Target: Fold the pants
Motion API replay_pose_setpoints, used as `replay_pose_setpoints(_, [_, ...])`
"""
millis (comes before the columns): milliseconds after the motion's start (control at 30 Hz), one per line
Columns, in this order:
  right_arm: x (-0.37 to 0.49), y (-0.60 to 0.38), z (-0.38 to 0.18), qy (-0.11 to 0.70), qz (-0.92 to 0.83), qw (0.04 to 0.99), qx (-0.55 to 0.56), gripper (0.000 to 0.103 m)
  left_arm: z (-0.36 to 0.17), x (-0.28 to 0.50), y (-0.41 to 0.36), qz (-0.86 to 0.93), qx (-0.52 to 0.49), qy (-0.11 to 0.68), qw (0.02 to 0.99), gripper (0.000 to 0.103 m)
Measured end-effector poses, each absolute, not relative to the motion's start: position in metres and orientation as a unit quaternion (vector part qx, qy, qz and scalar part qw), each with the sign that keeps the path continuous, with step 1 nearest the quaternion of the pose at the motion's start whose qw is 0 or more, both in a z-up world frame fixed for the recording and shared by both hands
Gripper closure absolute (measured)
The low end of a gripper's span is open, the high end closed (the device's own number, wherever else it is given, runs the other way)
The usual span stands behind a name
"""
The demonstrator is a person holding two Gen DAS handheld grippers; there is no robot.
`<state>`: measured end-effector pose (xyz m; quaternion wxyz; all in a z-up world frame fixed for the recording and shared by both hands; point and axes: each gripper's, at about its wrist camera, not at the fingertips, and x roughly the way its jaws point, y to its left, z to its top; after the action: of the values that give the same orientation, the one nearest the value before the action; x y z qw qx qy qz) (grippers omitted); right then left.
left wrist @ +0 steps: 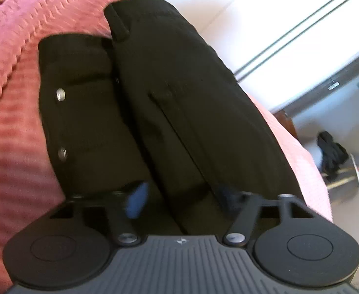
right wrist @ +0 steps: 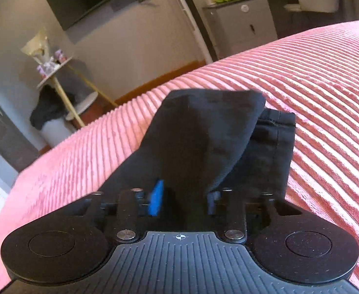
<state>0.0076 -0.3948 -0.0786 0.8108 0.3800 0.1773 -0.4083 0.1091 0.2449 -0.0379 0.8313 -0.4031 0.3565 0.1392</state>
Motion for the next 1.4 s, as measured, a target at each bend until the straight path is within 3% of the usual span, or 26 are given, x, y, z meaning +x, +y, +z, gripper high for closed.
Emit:
replay_pose_setpoints(33, [0.007, -0.397, -0.082, 0.171, -0.408, 0.810, 0.384, 0.084, -0.038, 0.113, 0.249, 0.135, -0.400, 0.354, 0.835, 0.052])
replay_pose_setpoints(100, [0.006, -0.401, -0.092, 0.162, -0.412, 0.806, 0.393, 0.084, -0.039, 0.121, 0.254, 0.131, -0.395, 0.356, 0.837, 0.055])
replay_pose_setpoints(200, [0.006, -0.401, -0.093, 0.142, -0.414, 0.811, 0.388, 0.079, -0.042, 0.122, 0.257, 0.121, -0.401, 0.362, 0.833, 0.055])
replay_pose_setpoints(233, [0.005, -0.400, -0.094, 0.137, -0.407, 0.816, 0.387, 0.072, -0.038, 0.122, 0.257, 0.120, -0.410, 0.360, 0.830, 0.055])
replay_pose_setpoints(300, [0.006, -0.398, -0.093, 0.142, -0.403, 0.822, 0.376, 0.071, -0.038, 0.114, 0.270, 0.113, -0.426, 0.357, 0.824, 0.055])
replay_pose_setpoints(367, [0.004, -0.403, -0.088, 0.161, -0.399, 0.822, 0.373, 0.081, -0.041, 0.113, 0.279, 0.101, -0.438, 0.350, 0.822, 0.055])
replay_pose_setpoints(433, [-0.001, -0.412, -0.084, 0.184, -0.387, 0.820, 0.379, 0.096, -0.042, 0.107, 0.286, 0.097, -0.445, 0.348, 0.820, 0.063])
replay_pose_setpoints(500, [-0.014, -0.425, -0.078, 0.192, -0.357, 0.823, 0.398, 0.096, -0.043, 0.084, 0.301, 0.097, -0.451, 0.351, 0.815, 0.089])
replay_pose_setpoints(600, [-0.033, -0.435, -0.054, 0.179, -0.326, 0.848, 0.377, 0.097, -0.037, 0.065, 0.316, 0.073, -0.485, 0.336, 0.804, 0.097])
replay_pose_setpoints(833, [-0.058, -0.423, -0.010, 0.160, -0.323, 0.884, 0.299, 0.097, 0.004, -0.006, 0.324, 0.020, -0.464, 0.275, 0.842, 0.098])
replay_pose_setpoints(1000, [-0.044, -0.429, -0.027, 0.223, -0.351, 0.874, 0.253, 0.095, -0.029, -0.029, 0.330, 0.049, -0.419, 0.359, 0.833, 0.096])
replay_pose_setpoints(1100, [-0.039, -0.435, -0.037, 0.253, -0.355, 0.857, 0.276, 0.085, -0.039, -0.038, 0.338, 0.050, -0.441, 0.366, 0.818, 0.096])
replay_pose_setpoints(1167, [-0.043, -0.436, -0.042, 0.247, -0.350, 0.853, 0.297, 0.072, -0.029, -0.043, 0.341, 0.049, -0.429, 0.363, 0.826, 0.096])
replay_pose_setpoints(1200, [-0.042, -0.437, -0.043, 0.250, -0.348, 0.852, 0.302, 0.072, -0.023, -0.046, 0.341, 0.052, -0.418, 0.364, 0.831, 0.095])
replay_pose_setpoints(1333, [-0.040, -0.444, -0.046, 0.260, -0.336, 0.846, 0.322, 0.074, -0.001, -0.051, 0.336, 0.062, -0.378, 0.356, 0.853, 0.090])
replay_pose_setpoints(1400, [-0.038, -0.449, -0.043, 0.256, -0.331, 0.847, 0.327, 0.093, 0.001, -0.050, 0.334, 0.067, -0.367, 0.363, 0.854, 0.088])
